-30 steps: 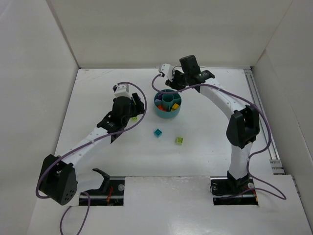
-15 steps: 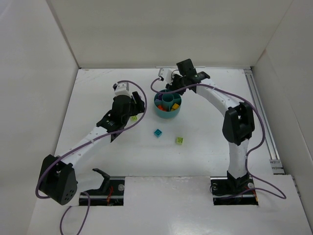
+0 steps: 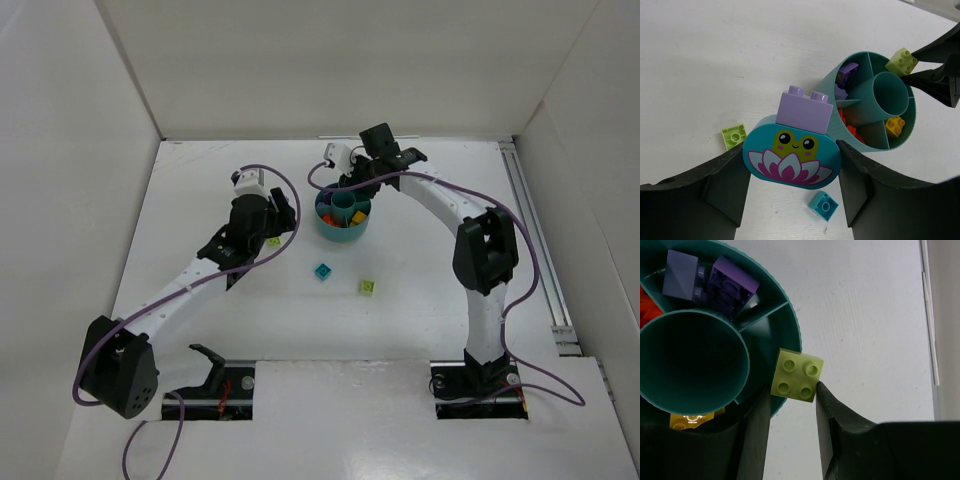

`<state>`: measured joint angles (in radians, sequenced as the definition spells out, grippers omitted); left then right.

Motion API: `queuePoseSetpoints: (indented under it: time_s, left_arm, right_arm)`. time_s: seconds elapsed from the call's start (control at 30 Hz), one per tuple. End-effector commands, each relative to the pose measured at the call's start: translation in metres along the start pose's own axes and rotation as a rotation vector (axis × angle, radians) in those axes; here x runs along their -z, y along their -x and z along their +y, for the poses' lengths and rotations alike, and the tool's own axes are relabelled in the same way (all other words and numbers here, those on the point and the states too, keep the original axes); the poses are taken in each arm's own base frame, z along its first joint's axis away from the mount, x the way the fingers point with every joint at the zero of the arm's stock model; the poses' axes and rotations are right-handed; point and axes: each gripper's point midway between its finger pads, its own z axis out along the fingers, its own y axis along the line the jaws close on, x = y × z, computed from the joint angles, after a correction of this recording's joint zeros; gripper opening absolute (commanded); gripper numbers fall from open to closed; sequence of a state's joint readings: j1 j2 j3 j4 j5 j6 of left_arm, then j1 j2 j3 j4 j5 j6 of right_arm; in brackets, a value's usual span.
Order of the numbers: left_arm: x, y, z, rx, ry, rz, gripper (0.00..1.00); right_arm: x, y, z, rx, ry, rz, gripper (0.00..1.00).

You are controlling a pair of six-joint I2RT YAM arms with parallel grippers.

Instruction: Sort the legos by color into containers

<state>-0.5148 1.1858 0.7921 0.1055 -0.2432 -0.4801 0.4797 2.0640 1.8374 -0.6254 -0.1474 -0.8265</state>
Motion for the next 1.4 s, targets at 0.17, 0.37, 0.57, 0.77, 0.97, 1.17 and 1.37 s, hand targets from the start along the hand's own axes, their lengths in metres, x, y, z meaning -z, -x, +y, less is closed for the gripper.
queuePoseSetpoints:
  time_s: [0.17, 0.37, 0.57, 0.77, 0.97, 1.17, 1.37]
  left_arm:
    - [0.003, 0.033, -0.015, -0.007, -0.032, -0.064, 0.2]
    - [-0.003, 0.037, -0.026, -0.02, -0.081, -0.05, 0.2]
    - [-0.001, 0.034, -0.037, -0.013, -0.113, 0.02, 0.2]
    - [-0.007, 0.035, -0.04, -0.024, -0.108, 0.028, 0.2]
    - [-0.017, 0.035, -0.044, -0.048, -0.111, 0.071, 0.2]
    - [-0.017, 0.049, -0.056, -0.052, -0.145, 0.048, 0.2]
    - [-0.018, 0.051, -0.057, -0.061, -0.146, 0.045, 0.2]
  right_arm:
    - [0.015, 0.013, -0.007, -0.03, -0.036, -0.031, 0.22]
    - [0.027, 0.02, -0.006, -0.026, -0.057, -0.017, 0.22]
    - [0.034, 0.026, 0.0, -0.025, -0.028, -0.049, 0.22]
    - [0.036, 0.026, -0.002, -0.044, -0.045, -0.045, 0.22]
    - [0.044, 0.033, -0.004, -0.07, -0.054, -0.074, 0.21]
    - [0.059, 0.06, 0.012, -0.042, -0.035, -0.138, 0.21]
    - [0.068, 0.072, 0.015, -0.037, -0.035, -0.188, 0.21]
